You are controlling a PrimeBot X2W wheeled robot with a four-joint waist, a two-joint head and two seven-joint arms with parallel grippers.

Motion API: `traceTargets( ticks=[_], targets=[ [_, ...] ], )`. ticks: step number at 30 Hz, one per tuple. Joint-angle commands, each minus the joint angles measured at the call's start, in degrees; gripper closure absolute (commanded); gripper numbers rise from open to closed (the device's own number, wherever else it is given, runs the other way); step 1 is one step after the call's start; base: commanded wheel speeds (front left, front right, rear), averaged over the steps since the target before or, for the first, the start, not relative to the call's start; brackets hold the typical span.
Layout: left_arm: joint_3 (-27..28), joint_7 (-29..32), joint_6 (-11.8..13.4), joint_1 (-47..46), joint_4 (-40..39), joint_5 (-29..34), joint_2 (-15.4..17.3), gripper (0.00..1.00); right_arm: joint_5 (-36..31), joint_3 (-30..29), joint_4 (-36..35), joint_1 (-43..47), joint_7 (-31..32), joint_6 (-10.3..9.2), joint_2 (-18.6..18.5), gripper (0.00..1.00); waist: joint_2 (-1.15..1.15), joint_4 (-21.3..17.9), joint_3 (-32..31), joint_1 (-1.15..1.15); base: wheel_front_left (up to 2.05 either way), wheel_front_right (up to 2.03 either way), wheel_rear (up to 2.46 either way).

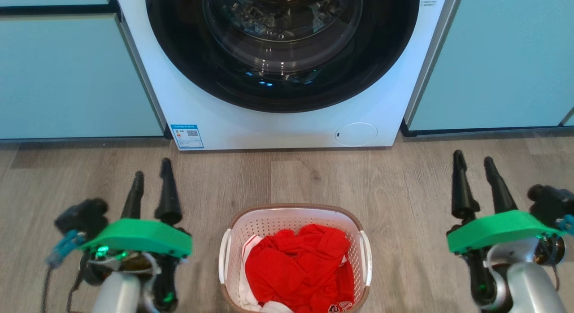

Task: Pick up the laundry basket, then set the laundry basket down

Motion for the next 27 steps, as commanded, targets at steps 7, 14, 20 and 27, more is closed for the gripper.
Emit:
traceTargets(
  ticks=[7, 14, 20, 27],
  targets=[
    [-6.65, -1.75, 5.66, -4.84, 0.56, 11.09, 3.33, 0.00, -5.46, 3.16, 0.11, -3.08, -1.68, 0.28, -0.91, 0.00, 0.00, -0.14, -0.52, 0.00, 0.00, 0.00, 0.00],
    [-15.09, -2.94, 13.81, -7.08, 3.18, 16.52, 6.57, 0.00, -11.73, 4.57, -0.74, -2.75, -2.85, 0.30, -0.87, 0.00, 0.00, -0.25, -1.01, 0.00, 0.00, 0.00, 0.00],
    [-20.61, -3.96, 16.67, -8.56, 5.50, 17.94, 8.00, 0.00, -15.56, 6.10, 2.12, -1.96, -3.86, 0.32, -0.82, 0.00, 0.00, -0.26, -1.47, 0.00, 0.00, 0.00, 0.00],
    [-21.35, -5.16, 15.41, -8.80, 9.06, 18.02, 6.88, 0.00, -18.60, 8.86, 5.90, -2.55, -5.04, 0.34, -1.73, 0.00, 0.00, -0.27, -1.97, 0.00, 0.00, 0.00, 0.00]
  ],
)
